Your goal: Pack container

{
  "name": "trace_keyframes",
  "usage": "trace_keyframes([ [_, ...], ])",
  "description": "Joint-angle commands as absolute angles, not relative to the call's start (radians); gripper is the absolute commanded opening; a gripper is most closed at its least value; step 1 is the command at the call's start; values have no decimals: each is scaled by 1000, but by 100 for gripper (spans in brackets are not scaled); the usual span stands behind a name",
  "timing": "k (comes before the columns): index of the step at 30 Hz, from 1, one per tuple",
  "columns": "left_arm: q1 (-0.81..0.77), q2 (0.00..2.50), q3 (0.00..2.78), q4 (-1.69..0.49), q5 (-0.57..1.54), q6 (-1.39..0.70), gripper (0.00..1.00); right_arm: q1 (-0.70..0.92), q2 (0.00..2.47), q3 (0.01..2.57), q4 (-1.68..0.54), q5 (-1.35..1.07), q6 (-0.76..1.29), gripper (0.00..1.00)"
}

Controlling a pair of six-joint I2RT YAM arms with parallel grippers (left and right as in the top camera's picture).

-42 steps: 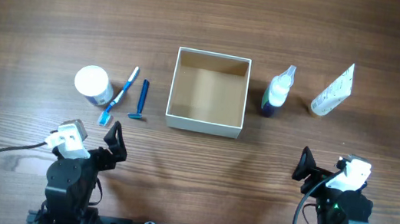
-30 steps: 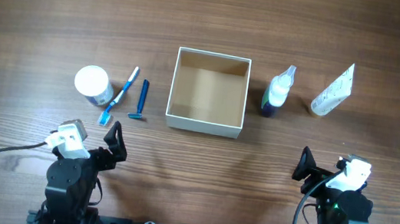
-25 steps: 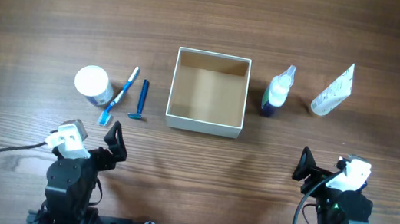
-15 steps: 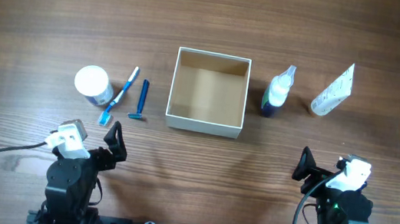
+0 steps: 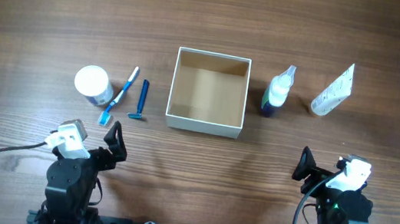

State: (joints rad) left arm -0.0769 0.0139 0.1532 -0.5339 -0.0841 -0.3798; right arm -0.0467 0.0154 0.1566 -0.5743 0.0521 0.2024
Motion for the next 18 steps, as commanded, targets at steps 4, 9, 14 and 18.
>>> trace_keyframes([
  [4, -80, 7, 145, -530, -80, -375, 100, -48, 5, 157, -570, 43, 186, 100],
  [9, -80, 7, 145, -530, -80, -375, 100, -48, 5, 157, -570, 43, 186, 100],
  [14, -80, 7, 145, -530, -80, -375, 100, -48, 5, 157, -568, 48, 182, 100],
  [18, -80, 7, 145, -530, -80, -375, 100, -48, 5, 157, -524, 23, 222, 100],
])
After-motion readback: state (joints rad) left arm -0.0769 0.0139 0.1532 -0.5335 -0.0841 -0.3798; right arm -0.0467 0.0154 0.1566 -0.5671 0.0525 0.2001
